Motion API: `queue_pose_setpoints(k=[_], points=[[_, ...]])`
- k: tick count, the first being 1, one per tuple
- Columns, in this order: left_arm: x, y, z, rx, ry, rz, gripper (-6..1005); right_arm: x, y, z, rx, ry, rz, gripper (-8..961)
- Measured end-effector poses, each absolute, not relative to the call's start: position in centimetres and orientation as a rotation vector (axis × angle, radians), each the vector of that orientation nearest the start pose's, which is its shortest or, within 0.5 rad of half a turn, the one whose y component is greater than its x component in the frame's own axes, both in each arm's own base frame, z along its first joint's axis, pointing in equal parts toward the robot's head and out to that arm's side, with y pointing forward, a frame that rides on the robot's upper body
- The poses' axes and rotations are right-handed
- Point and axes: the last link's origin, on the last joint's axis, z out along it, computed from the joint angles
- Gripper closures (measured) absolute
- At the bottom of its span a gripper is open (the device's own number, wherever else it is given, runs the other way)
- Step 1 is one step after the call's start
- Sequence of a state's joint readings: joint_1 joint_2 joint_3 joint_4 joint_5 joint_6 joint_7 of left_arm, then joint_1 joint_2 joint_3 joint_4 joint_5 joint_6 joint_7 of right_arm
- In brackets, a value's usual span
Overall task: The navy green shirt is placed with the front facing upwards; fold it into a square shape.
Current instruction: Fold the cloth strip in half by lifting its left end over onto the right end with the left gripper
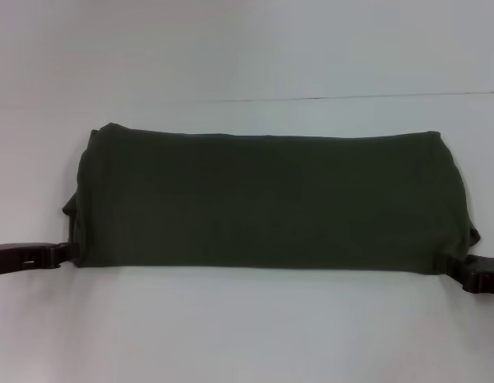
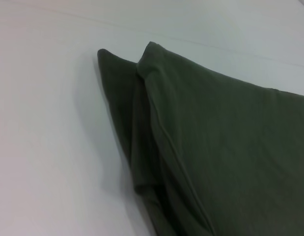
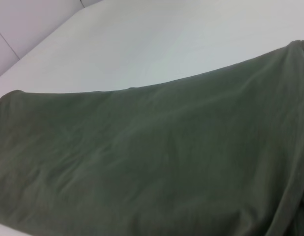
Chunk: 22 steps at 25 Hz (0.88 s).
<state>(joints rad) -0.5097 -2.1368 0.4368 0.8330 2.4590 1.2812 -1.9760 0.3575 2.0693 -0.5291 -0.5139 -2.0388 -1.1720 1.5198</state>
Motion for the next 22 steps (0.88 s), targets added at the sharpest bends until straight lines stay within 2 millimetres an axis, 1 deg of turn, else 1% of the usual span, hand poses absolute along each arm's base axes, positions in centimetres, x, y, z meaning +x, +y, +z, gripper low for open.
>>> queue_pose_setpoints(k=[4, 10, 15, 22], points=[[-33.9, 33.7, 2.6, -2.186, -1.385, -0.292, 996, 37.9, 29.4, 0.0, -2.15, 1.258, 0.501, 880], [-33.8, 34.0, 3.1, -2.192, -1.345, -0.279, 987, 37.9, 29.4, 0.1, -2.148, 1.261, 0.501, 880], [-33.8, 34.0, 3.6, -2.205, -1.323, -0.271, 837, 37.9, 29.5, 0.1, -2.15, 1.259, 0.501, 880], [-33.9, 33.6, 3.3, -2.254, -1.257, -0.206, 556, 37.8, 29.6, 0.1, -2.151, 1.257, 0.501, 881]])
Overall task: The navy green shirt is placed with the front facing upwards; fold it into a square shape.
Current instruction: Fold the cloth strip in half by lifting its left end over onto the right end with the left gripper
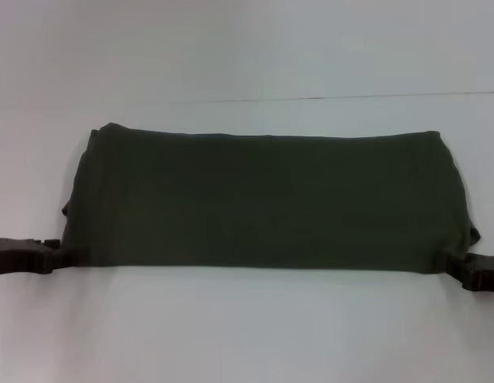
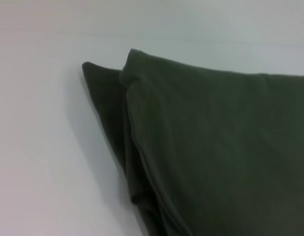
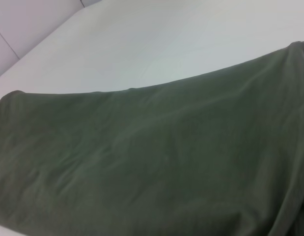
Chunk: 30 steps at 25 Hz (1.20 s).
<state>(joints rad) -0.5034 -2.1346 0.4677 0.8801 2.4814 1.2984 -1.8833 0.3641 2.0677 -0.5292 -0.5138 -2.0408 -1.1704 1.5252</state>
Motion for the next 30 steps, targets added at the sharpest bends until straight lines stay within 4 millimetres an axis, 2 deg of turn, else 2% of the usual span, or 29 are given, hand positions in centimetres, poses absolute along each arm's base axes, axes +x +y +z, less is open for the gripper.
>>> queue_pose_setpoints(k=[4, 17, 30], points=[[-34.0, 33.6, 3.4, -2.251, -1.259, -0.194, 387, 37.8, 29.6, 0.1, -2.15, 1.257, 0.501, 881], [-33.8, 34.2, 3.2, -2.239, -1.249, -0.166, 51, 37.7, 29.7, 0.1, -2.151, 1.256, 0.504, 881], [-33.3, 34.6, 1.9, -2.263, -1.201, -0.106, 157, 37.8, 29.7, 0.2, -2.15, 1.256, 0.503, 881]])
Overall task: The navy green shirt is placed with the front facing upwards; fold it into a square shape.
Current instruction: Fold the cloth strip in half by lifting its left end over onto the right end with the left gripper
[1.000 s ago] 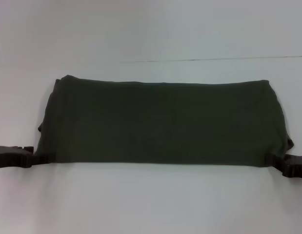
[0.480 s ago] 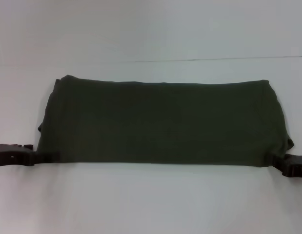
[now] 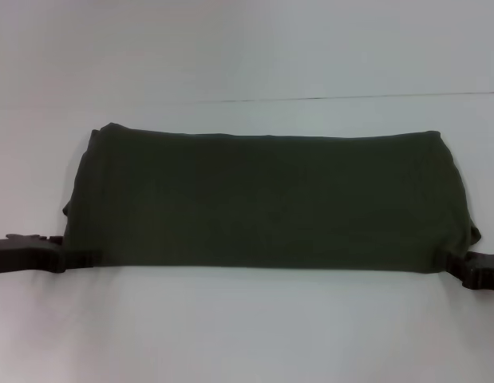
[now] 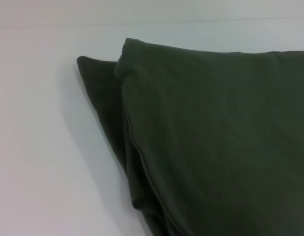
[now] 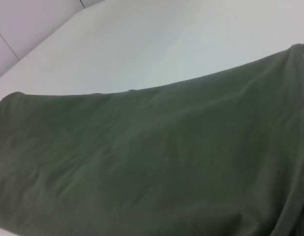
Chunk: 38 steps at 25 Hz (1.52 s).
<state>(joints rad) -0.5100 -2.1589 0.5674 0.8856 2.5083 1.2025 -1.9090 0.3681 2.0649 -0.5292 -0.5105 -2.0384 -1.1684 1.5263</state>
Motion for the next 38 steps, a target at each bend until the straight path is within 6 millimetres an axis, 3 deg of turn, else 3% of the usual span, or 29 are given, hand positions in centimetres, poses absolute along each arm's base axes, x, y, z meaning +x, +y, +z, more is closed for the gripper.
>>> queue_pose_setpoints(k=[12, 27, 38], points=[[-33.4, 34.4, 2.1, -2.258, -1.191, -0.093, 303, 37.8, 29.8, 0.3, -2.149, 1.252, 0.502, 881], [-33.2, 34.5, 2.7, -2.254, -1.168, -0.096, 963, 37.7, 30.0, 0.3, -2.149, 1.248, 0.501, 880], [-32.7, 33.6, 2.9, -2.33, -1.153, -0.1, 977, 38.1, 28.8, 1.0, -2.164, 1.23, 0.512, 880]])
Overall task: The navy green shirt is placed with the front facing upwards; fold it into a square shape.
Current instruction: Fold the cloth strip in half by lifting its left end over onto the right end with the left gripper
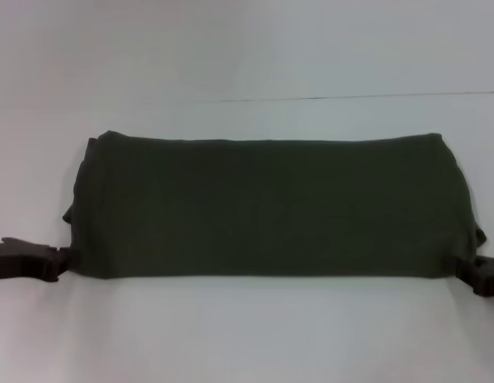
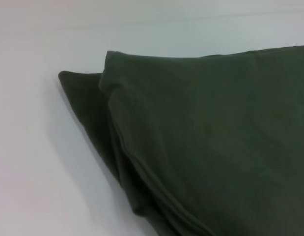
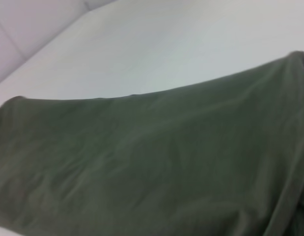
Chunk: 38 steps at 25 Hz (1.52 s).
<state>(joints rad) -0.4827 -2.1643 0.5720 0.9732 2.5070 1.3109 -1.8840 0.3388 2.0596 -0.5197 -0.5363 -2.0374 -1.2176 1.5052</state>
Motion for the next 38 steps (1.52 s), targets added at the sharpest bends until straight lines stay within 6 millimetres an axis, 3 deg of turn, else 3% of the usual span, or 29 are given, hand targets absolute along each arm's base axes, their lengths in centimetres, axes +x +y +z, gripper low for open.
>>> queue_pose_setpoints(k=[12, 21, 28, 38], points=[[-34.2, 29.6, 4.3, -2.393, -1.177, -0.148, 972, 37.4, 24.7, 1.8, -2.314, 1.067, 0.617, 881], [-35.8, 25.3, 6.0, -2.386, -1.21, -0.218, 969, 37.5, 23.4, 0.9, -2.366, 1.064, 0.595, 880], [-36.1, 24.5, 5.6, -2.401, -1.229, -0.221, 966, 37.4, 23.1, 0.6, -2.391, 1.062, 0.581, 881], [-35.8, 24.8, 5.2, -2.419, -1.227, -0.232, 962, 37.3, 22.8, 0.5, -2.42, 1.035, 0.58, 876]])
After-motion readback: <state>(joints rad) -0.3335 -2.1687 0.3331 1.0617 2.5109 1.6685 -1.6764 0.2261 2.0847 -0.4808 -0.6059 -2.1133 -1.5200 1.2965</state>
